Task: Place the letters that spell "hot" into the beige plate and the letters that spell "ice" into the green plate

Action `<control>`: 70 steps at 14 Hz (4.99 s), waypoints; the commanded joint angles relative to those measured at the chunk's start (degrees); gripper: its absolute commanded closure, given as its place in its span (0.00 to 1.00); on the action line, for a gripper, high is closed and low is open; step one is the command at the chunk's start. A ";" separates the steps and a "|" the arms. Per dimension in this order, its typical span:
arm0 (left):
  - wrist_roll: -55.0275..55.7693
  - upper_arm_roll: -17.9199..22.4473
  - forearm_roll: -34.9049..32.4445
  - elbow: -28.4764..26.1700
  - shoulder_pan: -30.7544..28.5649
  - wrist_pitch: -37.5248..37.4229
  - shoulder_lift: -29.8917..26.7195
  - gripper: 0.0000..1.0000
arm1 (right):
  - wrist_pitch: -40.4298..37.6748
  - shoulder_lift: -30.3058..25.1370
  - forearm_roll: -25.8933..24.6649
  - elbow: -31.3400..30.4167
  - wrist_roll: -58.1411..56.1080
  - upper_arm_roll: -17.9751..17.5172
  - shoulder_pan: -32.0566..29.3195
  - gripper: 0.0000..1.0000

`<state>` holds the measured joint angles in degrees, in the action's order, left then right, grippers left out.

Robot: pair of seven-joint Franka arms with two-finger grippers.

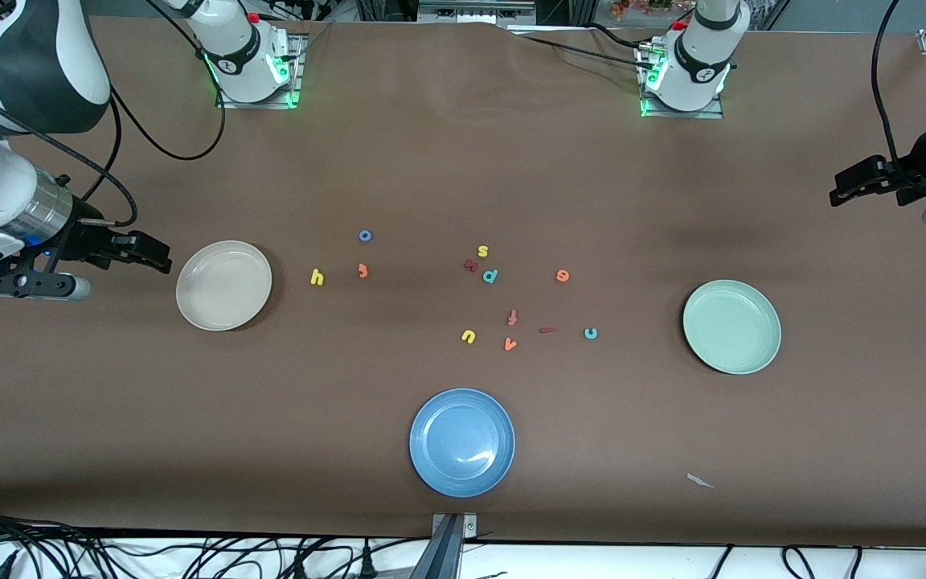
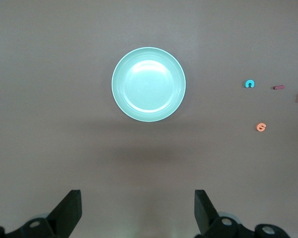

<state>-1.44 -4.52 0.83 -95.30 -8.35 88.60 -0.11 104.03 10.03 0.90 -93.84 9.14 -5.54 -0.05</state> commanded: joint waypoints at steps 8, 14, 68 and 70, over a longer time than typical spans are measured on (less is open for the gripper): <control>-1.20 -0.40 0.49 0.73 -0.53 -0.44 -0.24 0.00 | -0.32 0.60 -0.90 -0.47 6.14 -0.26 3.90 0.01; -1.29 -0.22 0.49 0.82 -0.53 -0.36 -0.24 0.00 | 1.17 2.36 -0.82 -0.38 12.20 -0.26 8.13 0.01; 44.85 -6.99 -9.52 -20.28 26.72 56.77 29.63 0.00 | 16.32 11.87 -1.51 -15.43 20.05 1.48 15.96 1.00; 45.12 -6.99 -9.62 -20.28 27.42 56.77 30.42 0.02 | 12.79 10.98 -3.71 -14.54 14.97 5.25 15.96 1.00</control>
<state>42.14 -11.91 -6.92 -116.38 18.18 145.16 29.37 120.23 22.29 -0.99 -108.98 28.02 -3.62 15.88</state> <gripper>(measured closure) 0.004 0.740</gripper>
